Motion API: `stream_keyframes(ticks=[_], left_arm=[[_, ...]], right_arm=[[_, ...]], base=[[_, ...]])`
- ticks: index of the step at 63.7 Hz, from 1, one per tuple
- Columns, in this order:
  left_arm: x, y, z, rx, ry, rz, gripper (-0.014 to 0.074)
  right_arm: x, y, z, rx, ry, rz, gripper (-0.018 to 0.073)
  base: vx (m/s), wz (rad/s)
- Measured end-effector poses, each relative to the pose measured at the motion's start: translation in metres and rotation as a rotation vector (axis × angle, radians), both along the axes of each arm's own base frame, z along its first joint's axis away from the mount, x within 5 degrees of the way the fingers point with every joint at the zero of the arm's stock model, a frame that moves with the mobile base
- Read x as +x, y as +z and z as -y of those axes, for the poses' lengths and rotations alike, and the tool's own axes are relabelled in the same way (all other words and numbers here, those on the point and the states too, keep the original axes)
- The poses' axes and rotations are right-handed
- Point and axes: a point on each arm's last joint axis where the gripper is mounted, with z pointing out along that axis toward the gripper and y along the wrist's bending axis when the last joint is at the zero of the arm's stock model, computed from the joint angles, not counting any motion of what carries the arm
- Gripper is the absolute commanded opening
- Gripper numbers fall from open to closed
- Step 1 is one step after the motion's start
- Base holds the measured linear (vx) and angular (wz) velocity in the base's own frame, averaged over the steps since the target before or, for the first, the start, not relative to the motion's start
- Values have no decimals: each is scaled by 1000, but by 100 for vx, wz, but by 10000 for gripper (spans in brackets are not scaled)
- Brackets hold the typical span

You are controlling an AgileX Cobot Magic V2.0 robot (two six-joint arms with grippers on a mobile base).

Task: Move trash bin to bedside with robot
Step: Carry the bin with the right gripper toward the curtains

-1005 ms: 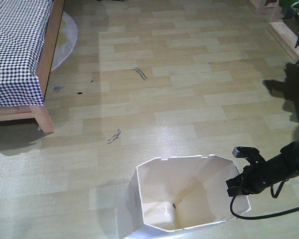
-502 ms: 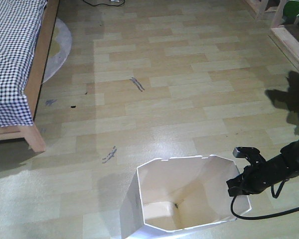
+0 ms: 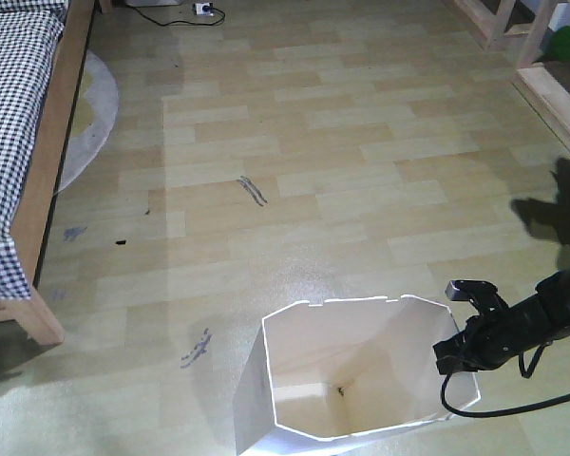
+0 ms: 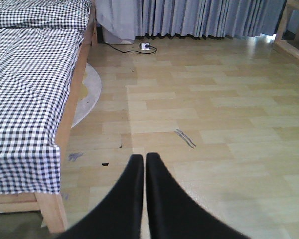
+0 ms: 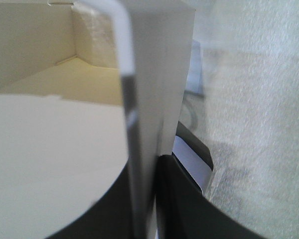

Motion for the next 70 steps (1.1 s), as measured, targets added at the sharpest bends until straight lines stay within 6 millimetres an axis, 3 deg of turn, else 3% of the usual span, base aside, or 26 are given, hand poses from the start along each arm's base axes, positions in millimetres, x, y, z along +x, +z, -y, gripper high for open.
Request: stream_keyframes(ticks=[70], left_arm=[[0, 0, 0, 0, 0, 0, -6]], right_arm=[[0, 0, 0, 2, -1, 0, -6]], base=[[34, 8]])
